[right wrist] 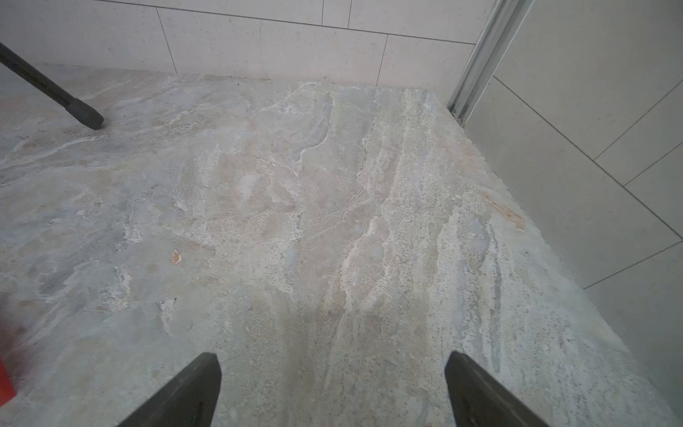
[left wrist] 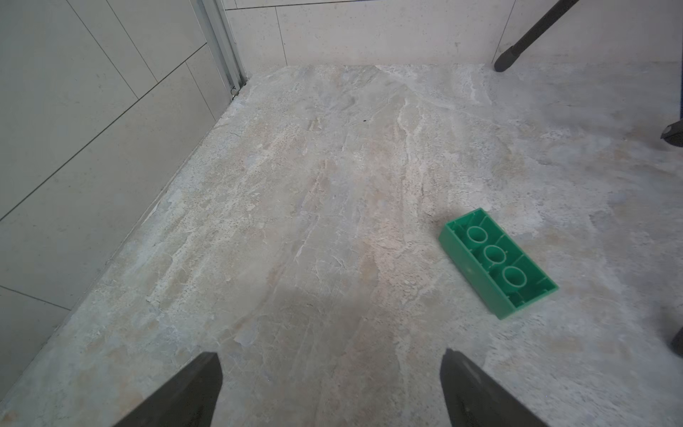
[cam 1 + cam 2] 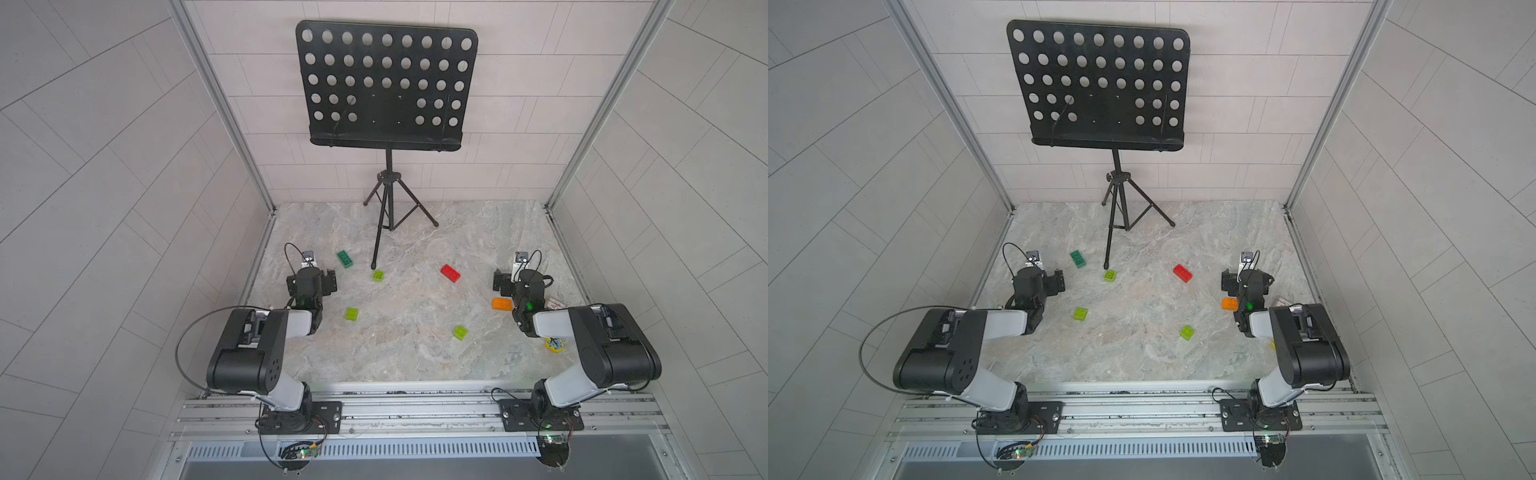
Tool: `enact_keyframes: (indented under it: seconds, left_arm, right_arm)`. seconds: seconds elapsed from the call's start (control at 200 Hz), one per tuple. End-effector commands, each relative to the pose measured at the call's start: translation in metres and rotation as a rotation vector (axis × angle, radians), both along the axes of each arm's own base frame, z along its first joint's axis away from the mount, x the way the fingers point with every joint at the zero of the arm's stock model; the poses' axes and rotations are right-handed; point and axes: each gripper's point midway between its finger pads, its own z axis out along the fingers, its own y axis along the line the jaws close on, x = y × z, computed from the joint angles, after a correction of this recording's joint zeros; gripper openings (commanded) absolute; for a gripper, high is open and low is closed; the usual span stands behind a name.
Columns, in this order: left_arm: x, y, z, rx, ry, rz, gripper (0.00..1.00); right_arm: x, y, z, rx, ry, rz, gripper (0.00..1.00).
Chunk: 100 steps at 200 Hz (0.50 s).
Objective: Assemble an ice cream with lego
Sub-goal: Move the lego brick at the center of the board.
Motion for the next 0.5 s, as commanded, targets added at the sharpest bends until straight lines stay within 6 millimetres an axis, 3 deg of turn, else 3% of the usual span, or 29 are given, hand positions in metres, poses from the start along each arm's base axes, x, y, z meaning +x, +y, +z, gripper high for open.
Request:
enact_keyframes:
  seconds: [0.0,0.496]
  left_arm:
    - [0.0048,-0.0010,0.0095,0.012,-0.030,-0.007,1.00]
    - [0.0056,-0.0006,0.0078,0.011,-0.023,-0.004,1.00]
  right_arm:
    - [0.0022,-0.0006,0.0050,0.011,-0.014,-0.004,1.00]
    - [0.0024,-0.0005,0.0050,0.012,-0.014,-0.004,1.00]
